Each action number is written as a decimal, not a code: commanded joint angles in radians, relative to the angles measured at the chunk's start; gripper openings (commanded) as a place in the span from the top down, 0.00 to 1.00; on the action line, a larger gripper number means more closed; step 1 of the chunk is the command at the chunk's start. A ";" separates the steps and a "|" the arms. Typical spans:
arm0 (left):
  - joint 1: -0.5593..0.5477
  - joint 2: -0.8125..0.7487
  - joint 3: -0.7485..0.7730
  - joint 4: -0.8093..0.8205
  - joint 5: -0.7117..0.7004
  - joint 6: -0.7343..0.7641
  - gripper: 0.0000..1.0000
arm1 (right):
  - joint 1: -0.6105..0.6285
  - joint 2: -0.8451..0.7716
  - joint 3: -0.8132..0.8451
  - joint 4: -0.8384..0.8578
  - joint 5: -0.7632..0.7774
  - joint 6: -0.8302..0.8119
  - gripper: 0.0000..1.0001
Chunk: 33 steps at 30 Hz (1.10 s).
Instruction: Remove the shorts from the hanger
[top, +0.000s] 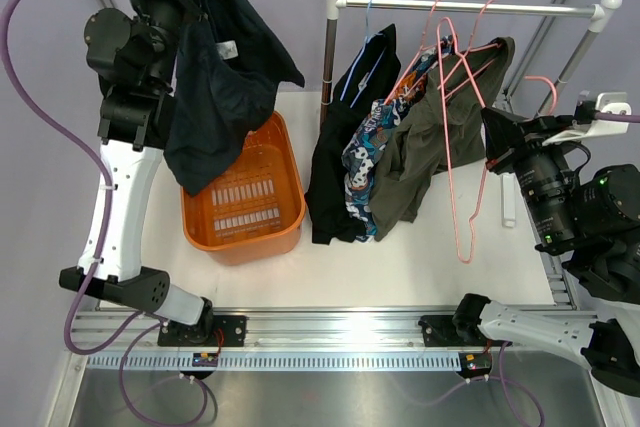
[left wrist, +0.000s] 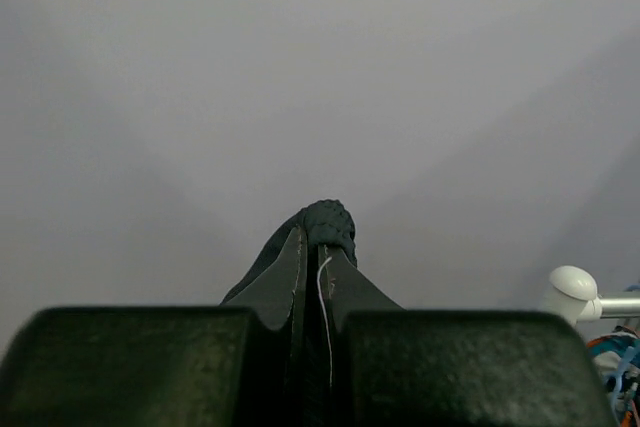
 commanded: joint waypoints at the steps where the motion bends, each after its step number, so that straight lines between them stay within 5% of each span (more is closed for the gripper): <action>1: 0.000 -0.062 -0.093 0.033 0.029 -0.110 1.00 | 0.010 -0.022 -0.001 0.018 0.043 -0.004 1.00; 8: -0.002 -0.274 -0.533 0.047 0.030 -0.314 1.00 | 0.010 -0.045 -0.015 0.028 0.053 -0.018 1.00; 13: -0.077 -0.372 -0.687 -0.149 0.038 -0.367 1.00 | 0.008 -0.039 0.000 0.021 0.055 -0.031 1.00; 20: -0.080 -0.577 -1.125 -0.206 -0.025 -0.595 1.00 | 0.010 -0.033 -0.015 0.010 0.055 -0.024 1.00; 24: -0.072 -0.553 -1.289 -0.243 0.020 -0.663 1.00 | 0.010 -0.012 -0.009 -0.014 0.069 -0.026 1.00; 33: -0.042 -0.452 -1.606 0.024 0.276 -0.925 1.00 | 0.008 0.042 0.017 -0.070 0.130 -0.017 1.00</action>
